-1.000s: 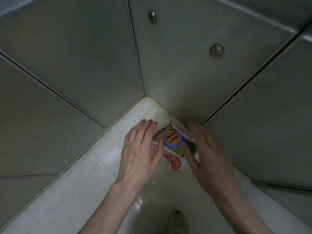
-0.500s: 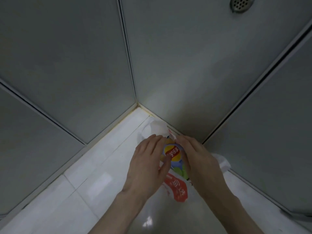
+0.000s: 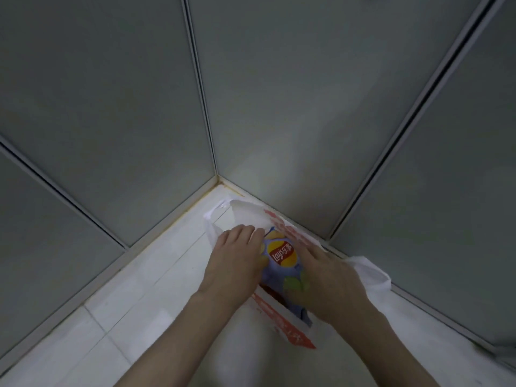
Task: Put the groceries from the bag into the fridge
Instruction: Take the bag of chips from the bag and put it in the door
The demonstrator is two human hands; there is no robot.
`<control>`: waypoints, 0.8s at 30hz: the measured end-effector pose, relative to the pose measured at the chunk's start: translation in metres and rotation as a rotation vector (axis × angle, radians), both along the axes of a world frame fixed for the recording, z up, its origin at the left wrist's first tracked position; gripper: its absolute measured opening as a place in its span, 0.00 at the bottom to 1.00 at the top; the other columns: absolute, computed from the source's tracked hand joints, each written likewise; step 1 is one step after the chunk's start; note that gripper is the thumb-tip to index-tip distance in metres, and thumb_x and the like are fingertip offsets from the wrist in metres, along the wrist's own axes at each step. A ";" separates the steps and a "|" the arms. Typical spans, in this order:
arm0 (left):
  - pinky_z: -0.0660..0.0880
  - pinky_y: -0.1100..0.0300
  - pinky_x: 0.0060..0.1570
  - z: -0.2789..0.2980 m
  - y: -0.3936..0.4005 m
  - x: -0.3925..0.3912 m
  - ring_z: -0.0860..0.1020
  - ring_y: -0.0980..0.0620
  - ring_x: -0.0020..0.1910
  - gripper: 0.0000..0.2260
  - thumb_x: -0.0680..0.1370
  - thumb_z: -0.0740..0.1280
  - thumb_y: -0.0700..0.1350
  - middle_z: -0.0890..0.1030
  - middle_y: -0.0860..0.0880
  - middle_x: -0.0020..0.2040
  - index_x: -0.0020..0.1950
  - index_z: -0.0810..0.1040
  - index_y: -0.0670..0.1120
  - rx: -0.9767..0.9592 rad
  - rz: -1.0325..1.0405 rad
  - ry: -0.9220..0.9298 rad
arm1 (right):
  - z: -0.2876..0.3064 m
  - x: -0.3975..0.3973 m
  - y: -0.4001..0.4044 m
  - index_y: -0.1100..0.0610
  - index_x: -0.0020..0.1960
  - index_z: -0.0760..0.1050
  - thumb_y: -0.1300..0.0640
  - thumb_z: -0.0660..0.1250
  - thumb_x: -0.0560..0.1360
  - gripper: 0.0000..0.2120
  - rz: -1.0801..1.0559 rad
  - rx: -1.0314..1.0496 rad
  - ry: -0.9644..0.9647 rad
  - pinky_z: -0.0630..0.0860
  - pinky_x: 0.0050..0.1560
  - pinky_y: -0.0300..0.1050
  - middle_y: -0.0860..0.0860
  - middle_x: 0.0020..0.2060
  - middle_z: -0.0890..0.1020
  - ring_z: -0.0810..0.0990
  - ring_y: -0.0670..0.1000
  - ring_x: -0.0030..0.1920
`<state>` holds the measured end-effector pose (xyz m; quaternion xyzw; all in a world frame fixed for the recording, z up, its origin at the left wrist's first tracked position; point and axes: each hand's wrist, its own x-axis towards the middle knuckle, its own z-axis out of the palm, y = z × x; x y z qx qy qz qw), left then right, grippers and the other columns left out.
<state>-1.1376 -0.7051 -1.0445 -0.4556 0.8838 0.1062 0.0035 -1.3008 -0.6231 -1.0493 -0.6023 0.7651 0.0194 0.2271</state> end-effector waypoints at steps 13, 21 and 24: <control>0.49 0.52 0.81 0.002 0.002 0.016 0.56 0.46 0.82 0.34 0.81 0.66 0.56 0.58 0.48 0.82 0.82 0.54 0.50 -0.048 -0.135 -0.086 | 0.009 0.010 0.022 0.55 0.76 0.70 0.30 0.55 0.77 0.38 -0.017 -0.153 0.200 0.70 0.71 0.61 0.58 0.71 0.77 0.77 0.63 0.69; 0.61 0.52 0.79 -0.042 -0.006 -0.010 0.68 0.49 0.75 0.27 0.82 0.63 0.59 0.69 0.51 0.77 0.78 0.63 0.52 -0.043 -0.117 -0.036 | -0.034 0.031 -0.020 0.54 0.83 0.50 0.37 0.66 0.80 0.41 -0.001 0.123 0.073 0.61 0.78 0.59 0.55 0.81 0.59 0.62 0.60 0.80; 0.61 0.51 0.79 -0.047 -0.007 -0.003 0.69 0.49 0.74 0.24 0.83 0.61 0.59 0.71 0.50 0.75 0.77 0.64 0.51 -0.058 -0.107 -0.059 | -0.052 0.027 -0.011 0.51 0.82 0.49 0.33 0.67 0.75 0.46 -0.033 -0.022 0.054 0.62 0.76 0.68 0.58 0.80 0.57 0.59 0.66 0.79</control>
